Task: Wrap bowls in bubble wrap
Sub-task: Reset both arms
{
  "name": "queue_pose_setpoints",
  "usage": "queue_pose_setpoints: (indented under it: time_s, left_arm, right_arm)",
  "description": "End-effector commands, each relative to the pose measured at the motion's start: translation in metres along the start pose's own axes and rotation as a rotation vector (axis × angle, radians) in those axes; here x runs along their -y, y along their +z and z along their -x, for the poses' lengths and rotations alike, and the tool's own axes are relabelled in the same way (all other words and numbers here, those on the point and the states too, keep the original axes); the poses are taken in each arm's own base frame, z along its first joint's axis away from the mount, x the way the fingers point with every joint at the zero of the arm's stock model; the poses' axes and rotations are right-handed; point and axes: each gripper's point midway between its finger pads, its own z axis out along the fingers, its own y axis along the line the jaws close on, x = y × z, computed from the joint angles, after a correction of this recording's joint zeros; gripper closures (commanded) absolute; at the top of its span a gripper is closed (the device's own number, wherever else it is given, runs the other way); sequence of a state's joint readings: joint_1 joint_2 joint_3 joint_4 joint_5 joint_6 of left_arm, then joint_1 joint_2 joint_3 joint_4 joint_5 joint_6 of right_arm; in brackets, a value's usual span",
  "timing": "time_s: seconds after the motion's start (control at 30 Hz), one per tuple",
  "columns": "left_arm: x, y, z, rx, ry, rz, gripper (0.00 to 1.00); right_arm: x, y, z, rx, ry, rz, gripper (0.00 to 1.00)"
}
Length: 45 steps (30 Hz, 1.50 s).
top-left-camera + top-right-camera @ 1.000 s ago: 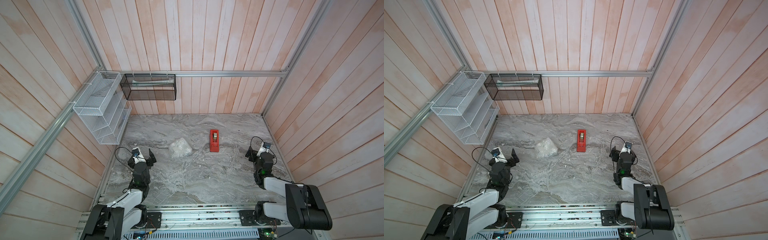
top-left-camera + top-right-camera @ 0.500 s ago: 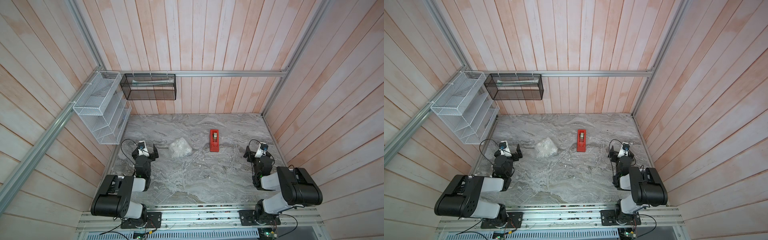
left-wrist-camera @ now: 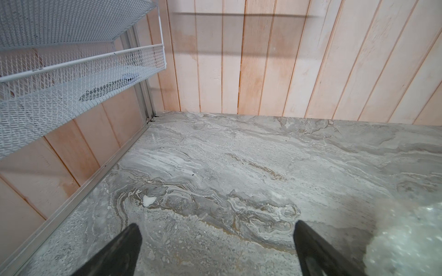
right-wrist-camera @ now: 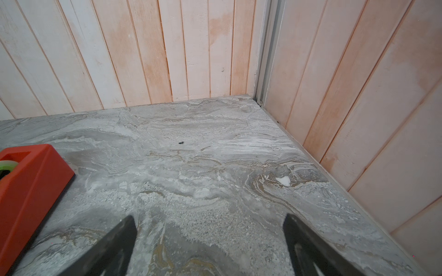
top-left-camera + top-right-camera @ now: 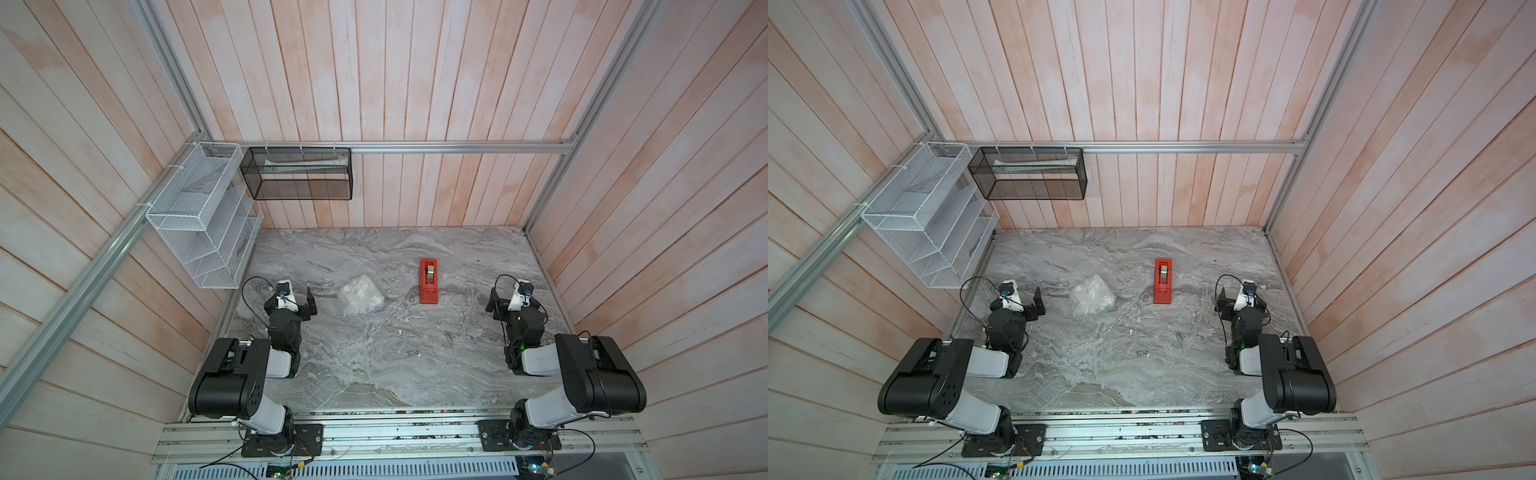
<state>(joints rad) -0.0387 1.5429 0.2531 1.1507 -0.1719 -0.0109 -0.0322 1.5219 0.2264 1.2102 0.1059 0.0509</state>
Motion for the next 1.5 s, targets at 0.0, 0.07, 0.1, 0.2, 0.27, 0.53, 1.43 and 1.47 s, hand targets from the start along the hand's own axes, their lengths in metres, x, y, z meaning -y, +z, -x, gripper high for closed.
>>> queue_pose_setpoints:
  time_s: [0.0, 0.07, 0.1, 0.2, 0.27, 0.53, 1.43, 1.47]
  left_arm:
    - [0.0013, 0.0044, 0.0064, 0.012, -0.006, -0.014, 0.0]
    - [0.001, 0.0046, 0.006, 0.01, -0.008, -0.015, 0.0]
    - [0.0007, 0.0049, 0.0061, 0.01, -0.008, -0.015, 0.0]
    - [0.0007, 0.0052, 0.006, 0.008, -0.009, -0.017, 0.0]
    - [0.001, 0.0052, 0.006, 0.008, -0.01, -0.019, 0.0]
    - [0.0008, 0.0053, 0.0057, 0.007, -0.01, -0.019, 0.0]
    - [0.0012, 0.0053, 0.0051, 0.005, -0.01, -0.021, 0.0]
    - [0.001, 0.0056, 0.0053, 0.005, -0.01, -0.021, 0.0]
  right_arm:
    - [-0.0033, 0.0029, 0.006, 0.01, -0.012, 0.008, 0.02]
    - [-0.0029, 0.003, 0.0057, 0.01, -0.01, 0.007, 0.02]
    - [-0.0027, 0.0034, 0.0058, 0.01, -0.009, 0.007, 0.02]
    - [-0.0031, 0.0032, 0.0053, 0.007, -0.013, 0.007, 0.02]
    - [-0.0058, 0.0024, 0.0058, 0.011, -0.017, 0.019, 0.02]
    - [-0.008, 0.0037, 0.0061, 0.008, -0.024, 0.03, 0.02]
    - [-0.0079, 0.0043, 0.0051, 0.003, -0.022, 0.033, 0.02]
    - [-0.0078, 0.0042, 0.0049, 0.003, -0.022, 0.034, 0.02]
